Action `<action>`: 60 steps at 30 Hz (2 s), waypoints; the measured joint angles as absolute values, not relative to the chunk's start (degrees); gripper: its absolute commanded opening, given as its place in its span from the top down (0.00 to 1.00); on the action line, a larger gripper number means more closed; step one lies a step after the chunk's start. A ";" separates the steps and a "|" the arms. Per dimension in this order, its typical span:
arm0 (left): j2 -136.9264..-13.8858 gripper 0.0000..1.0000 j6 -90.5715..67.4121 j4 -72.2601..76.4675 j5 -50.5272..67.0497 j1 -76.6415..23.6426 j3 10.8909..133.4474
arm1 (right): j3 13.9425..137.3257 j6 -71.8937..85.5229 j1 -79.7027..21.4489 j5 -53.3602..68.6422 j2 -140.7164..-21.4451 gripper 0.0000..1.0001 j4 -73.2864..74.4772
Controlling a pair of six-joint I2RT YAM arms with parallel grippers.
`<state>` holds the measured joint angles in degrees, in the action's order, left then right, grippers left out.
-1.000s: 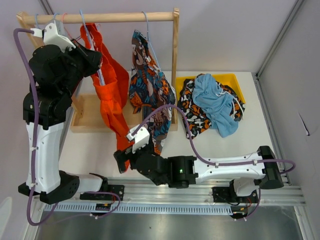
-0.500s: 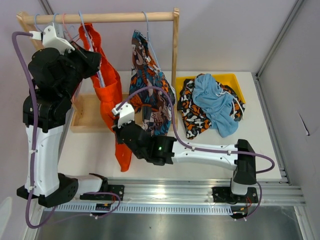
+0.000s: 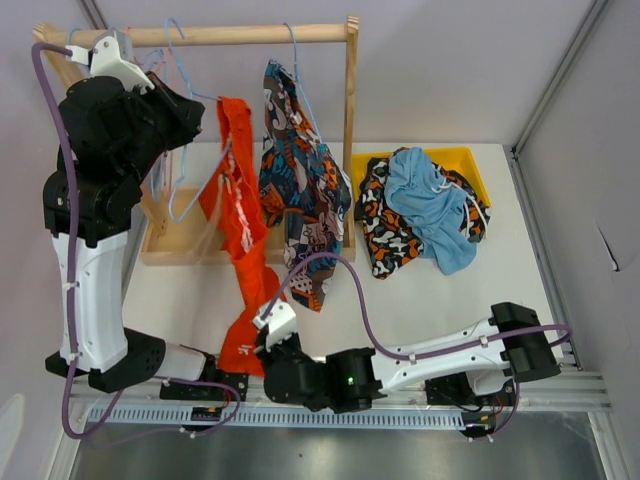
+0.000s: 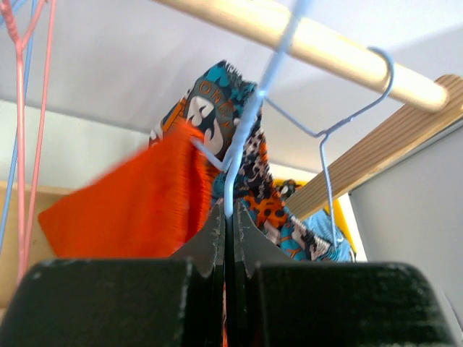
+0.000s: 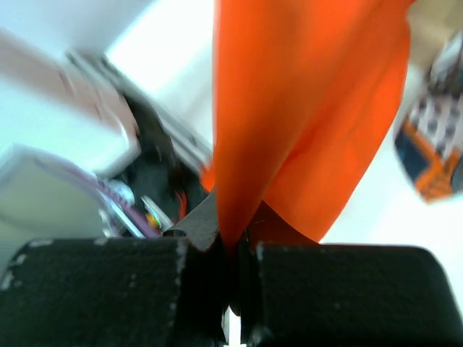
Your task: Remove the shorts from the hanger
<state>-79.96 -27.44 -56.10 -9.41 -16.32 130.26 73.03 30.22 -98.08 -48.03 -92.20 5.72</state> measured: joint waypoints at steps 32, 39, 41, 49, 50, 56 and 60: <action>-50.54 1.00 -32.73 -62.96 -0.43 -16.08 109.62 | 64.51 17.80 -92.66 -43.03 -73.87 1.00 11.99; -49.89 1.00 -32.51 -60.73 -1.10 -16.08 98.10 | 69.63 19.18 -105.41 -52.56 -57.14 1.00 30.44; -49.12 1.00 -32.51 -60.20 -1.10 -16.08 95.18 | 75.35 16.19 -105.93 -57.34 -54.17 1.00 32.53; -46.44 1.00 -31.29 -59.81 -1.34 -16.08 91.68 | 90.89 -9.34 -93.45 -67.31 -52.03 1.00 18.68; -46.17 1.00 -31.03 -59.61 -1.34 -16.08 91.55 | 92.64 -11.03 -90.65 -66.48 -52.71 1.00 18.04; -45.56 1.00 -30.85 -57.10 -1.30 -16.08 88.44 | 109.47 -19.18 -71.26 -57.69 -62.57 1.00 17.91; -45.76 1.00 -30.85 -55.46 -1.21 -16.08 85.89 | 123.52 -19.11 -54.98 -47.24 -72.01 1.00 21.43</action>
<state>-45.76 -30.85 -55.46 -1.21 -16.08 85.89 123.52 -19.11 -54.98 -47.24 -72.01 21.43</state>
